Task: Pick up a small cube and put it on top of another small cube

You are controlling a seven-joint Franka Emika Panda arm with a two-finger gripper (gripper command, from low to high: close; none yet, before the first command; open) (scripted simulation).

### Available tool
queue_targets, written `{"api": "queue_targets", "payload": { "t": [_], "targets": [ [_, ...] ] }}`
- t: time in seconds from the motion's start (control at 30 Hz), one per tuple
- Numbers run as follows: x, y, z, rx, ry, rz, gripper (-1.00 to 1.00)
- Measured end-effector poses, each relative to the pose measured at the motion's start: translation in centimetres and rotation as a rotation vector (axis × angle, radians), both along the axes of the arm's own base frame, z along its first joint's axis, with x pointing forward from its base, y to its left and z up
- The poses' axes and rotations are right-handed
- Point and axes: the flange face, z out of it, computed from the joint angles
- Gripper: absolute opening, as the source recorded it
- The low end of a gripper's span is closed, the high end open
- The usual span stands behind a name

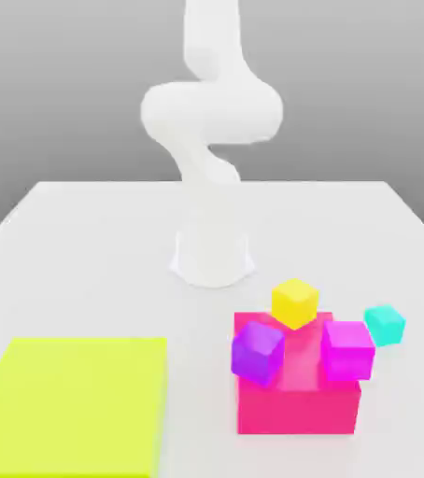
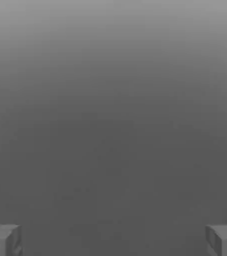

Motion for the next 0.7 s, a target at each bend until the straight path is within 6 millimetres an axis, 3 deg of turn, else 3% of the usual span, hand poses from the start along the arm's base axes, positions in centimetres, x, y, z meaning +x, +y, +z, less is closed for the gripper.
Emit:
{"api": "queue_targets", "payload": {
  "t": [0.07,0.17,0.33,0.5,0.7],
  "targets": [
    [2.0,3.7,-4.8,-0.066,0.065,0.15,0.0],
    [3.2,9.0,-11.7,-0.157,0.148,0.362,0.0],
    [1.4,17.2,-23.2,-0.306,0.267,0.721,0.0],
    [-4.4,23.3,-34.2,-0.454,0.369,1.092,0.0],
    [-15.2,26.7,-45.5,-0.635,0.466,1.561,0.0]
  ]
}}
